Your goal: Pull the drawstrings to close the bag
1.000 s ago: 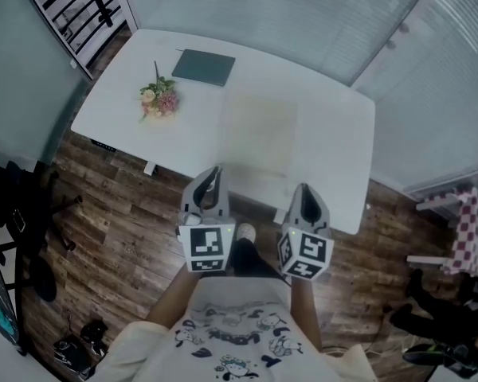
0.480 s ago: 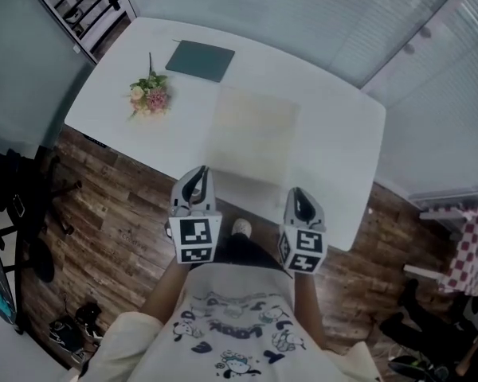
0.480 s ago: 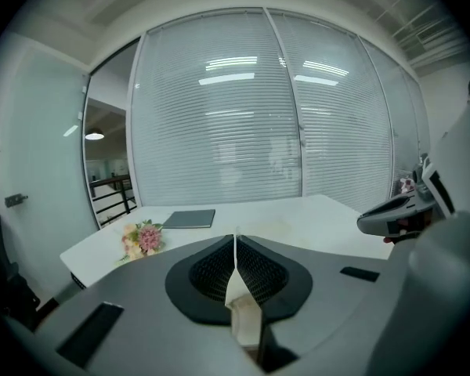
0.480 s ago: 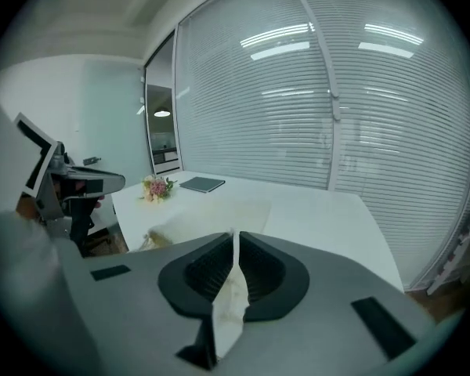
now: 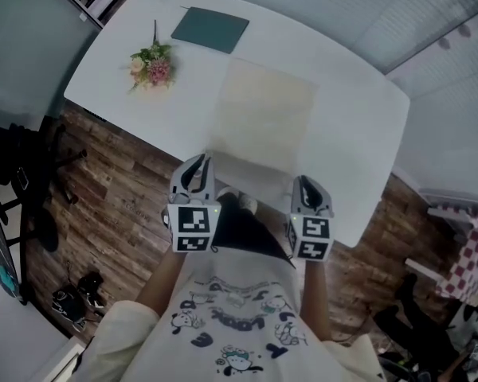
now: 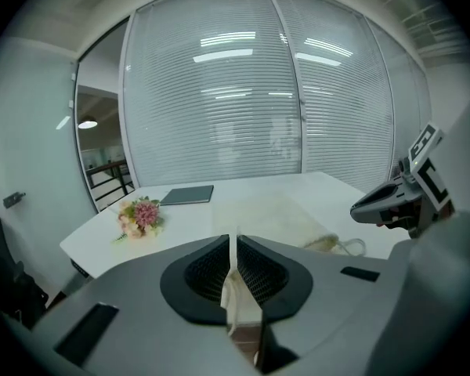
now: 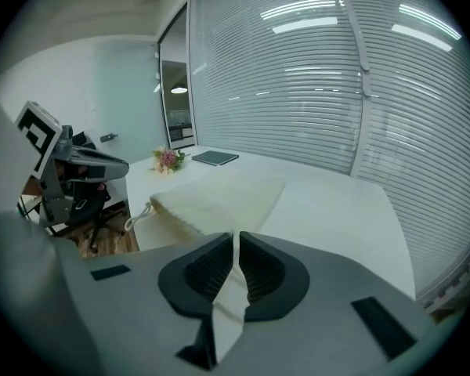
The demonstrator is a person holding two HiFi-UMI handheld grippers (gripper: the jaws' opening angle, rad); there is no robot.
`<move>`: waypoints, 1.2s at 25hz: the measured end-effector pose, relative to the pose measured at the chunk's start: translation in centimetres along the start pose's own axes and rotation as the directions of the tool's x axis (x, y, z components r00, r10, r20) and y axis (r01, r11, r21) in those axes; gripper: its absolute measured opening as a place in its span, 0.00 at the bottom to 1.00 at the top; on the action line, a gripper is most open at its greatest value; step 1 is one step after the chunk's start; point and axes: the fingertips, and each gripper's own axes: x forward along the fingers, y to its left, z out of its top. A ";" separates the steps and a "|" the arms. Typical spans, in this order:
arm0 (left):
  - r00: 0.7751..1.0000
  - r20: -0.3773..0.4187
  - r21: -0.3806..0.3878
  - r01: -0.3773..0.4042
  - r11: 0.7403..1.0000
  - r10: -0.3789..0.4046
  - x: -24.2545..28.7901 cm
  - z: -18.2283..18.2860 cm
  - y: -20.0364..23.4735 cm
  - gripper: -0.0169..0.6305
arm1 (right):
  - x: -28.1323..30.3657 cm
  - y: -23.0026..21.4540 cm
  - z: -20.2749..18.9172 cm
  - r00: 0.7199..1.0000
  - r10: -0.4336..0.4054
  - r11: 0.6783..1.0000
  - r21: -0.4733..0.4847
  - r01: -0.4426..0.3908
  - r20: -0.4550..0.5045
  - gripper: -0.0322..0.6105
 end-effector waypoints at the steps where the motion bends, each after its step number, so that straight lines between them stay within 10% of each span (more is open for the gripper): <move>1: 1.000 -0.011 0.000 0.005 1.000 -0.005 0.3 -0.4 0.2 0.10 | 0.3 0.0 -0.1 1.000 0.004 1.000 -0.010 -0.004 -0.008 0.08; 12: 0.974 -0.166 0.070 0.171 0.983 -0.158 3.6 -4.9 1.0 0.28 | 2.8 0.2 -2.3 0.992 0.008 1.000 -0.026 -0.011 -0.127 0.09; 16: 0.942 -0.249 0.093 0.257 0.962 -0.227 4.4 -6.7 0.7 0.30 | 3.3 0.2 -3.2 0.985 0.028 0.999 -0.011 -0.030 -0.172 0.28; 30: 0.849 -0.410 0.161 0.428 0.889 -0.335 7.2 -9.2 0.9 0.33 | 5.4 1.7 -5.6 0.922 0.137 0.955 -0.200 -0.220 -0.363 0.36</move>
